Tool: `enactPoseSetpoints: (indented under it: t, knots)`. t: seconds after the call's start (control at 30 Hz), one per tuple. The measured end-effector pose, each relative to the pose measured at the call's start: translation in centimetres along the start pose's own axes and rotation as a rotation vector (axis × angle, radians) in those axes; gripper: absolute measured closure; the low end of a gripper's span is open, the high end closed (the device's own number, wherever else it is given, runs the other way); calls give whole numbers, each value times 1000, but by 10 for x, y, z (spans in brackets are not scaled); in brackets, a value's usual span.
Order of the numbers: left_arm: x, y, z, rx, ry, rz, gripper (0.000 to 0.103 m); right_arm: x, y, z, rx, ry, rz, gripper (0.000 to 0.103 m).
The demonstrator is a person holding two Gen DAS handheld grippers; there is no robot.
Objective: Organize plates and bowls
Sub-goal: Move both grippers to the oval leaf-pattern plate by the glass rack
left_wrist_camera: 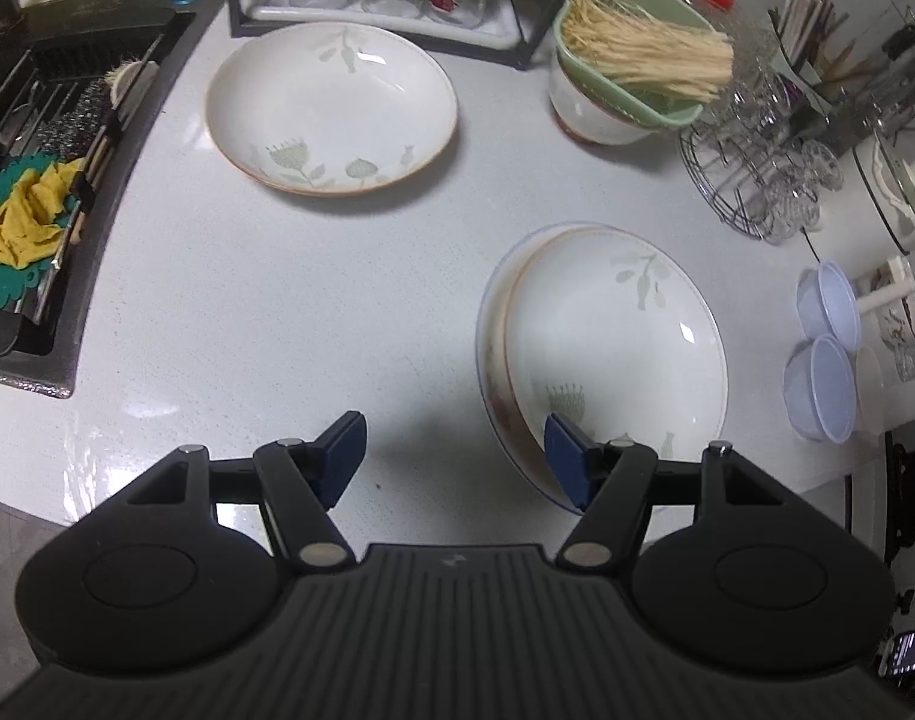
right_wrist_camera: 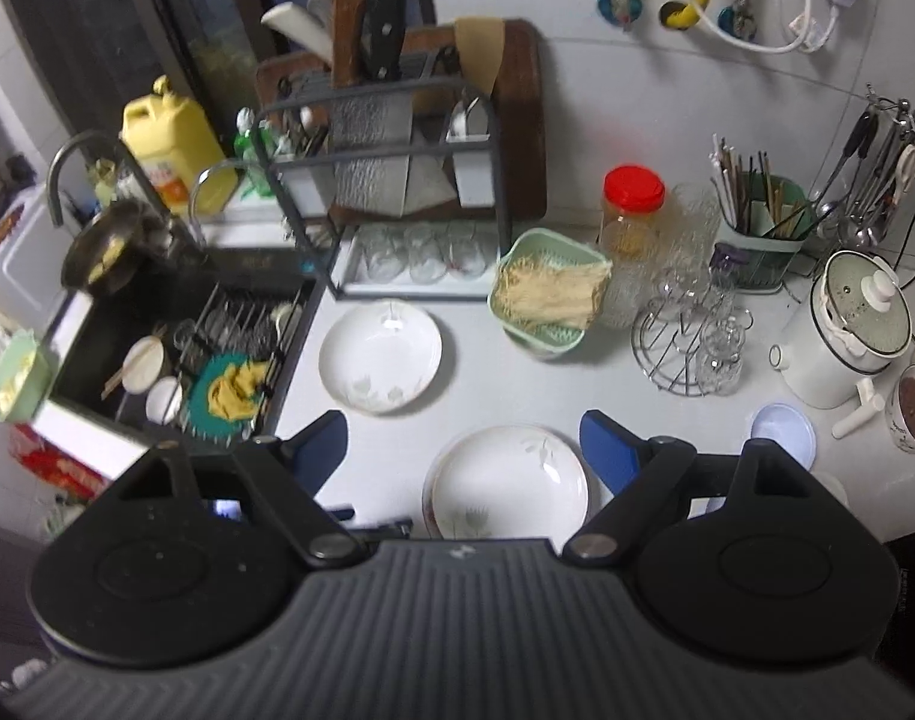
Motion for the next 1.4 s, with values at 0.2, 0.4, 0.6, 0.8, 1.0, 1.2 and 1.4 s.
enactPoseSetpoints:
  t: [0.2, 0.4, 0.6, 0.8, 1.0, 1.2, 1.4]
  knots:
    - [-14, -19, -7, -71, 59, -21, 32, -6, -1, 5, -28, 4, -37, 17]
    - [-24, -43, -8, -133, 99, -55, 32, 6, -17, 14, -104, -45, -89, 17]
    - [-31, -63, -15, -163, 114, -70, 32, 22, -25, 15, -119, -80, -106, 17]
    - [-17, -81, -35, -145, 83, -63, 32, 45, -16, 2, -57, -89, -27, 17]
    - [-8, -96, -64, -135, 70, -50, 32, 67, -36, -6, -58, -150, -32, 17]
    - [-9, -115, -91, -119, 76, -58, 32, 75, -57, -31, -65, -106, -46, 17]
    - [-2, -135, -113, -131, 66, -61, 32, 101, -81, -48, -95, -144, -66, 17]
Point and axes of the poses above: each gripper's, at about its wrist camera, not at the fingertips, and x roughly the way its jaws point, y to its right, z to its underside, the point moved 8 cm from there along x, roughly the way its jaws point, and after that the axes turned 9 degrees about -x, right-handed, at the moved point
